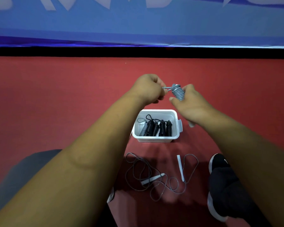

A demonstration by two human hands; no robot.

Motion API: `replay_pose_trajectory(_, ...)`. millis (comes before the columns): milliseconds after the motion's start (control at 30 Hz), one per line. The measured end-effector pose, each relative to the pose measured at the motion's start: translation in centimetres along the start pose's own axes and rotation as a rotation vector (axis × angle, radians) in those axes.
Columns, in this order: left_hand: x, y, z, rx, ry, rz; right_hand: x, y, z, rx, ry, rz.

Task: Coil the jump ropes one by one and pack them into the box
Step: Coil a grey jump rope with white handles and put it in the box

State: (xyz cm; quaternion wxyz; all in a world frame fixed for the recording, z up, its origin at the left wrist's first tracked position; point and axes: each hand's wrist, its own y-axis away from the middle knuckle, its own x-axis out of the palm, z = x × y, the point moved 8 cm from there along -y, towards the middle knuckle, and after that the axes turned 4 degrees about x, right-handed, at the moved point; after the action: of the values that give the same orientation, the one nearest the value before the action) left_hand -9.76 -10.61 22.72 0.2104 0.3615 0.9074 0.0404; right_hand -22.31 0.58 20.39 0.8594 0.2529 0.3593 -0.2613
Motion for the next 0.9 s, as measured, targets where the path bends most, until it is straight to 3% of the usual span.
replay_pose_trajectory(167,-0.5,-0.3,2.0,-0.079,0.028,-0.006,0.7,0.5,-0.7,-0.012,-0.020,0.064)
replay_pose_trajectory(367,0.4,-0.8,2.7,-0.136,0.061,-0.033,1.0,-0.2,-0.7,-0.041,-0.083,-0.013)
replay_pose_trajectory(500,1.0,-0.9,3.7,-0.181,0.065,-0.026,1.6,-0.9,-1.9,0.062,-0.224,0.014)
replay_pose_trajectory(700,0.2,-2.1,5.6,-0.256,-0.032,-0.015,2.9,-4.0,-3.2,0.145,-0.174,0.092)
replay_pose_trajectory(900,1.9,-4.9,11.6,-0.342,-0.189,0.114,8.1,-8.9,-7.0,0.270,-0.277,0.144)
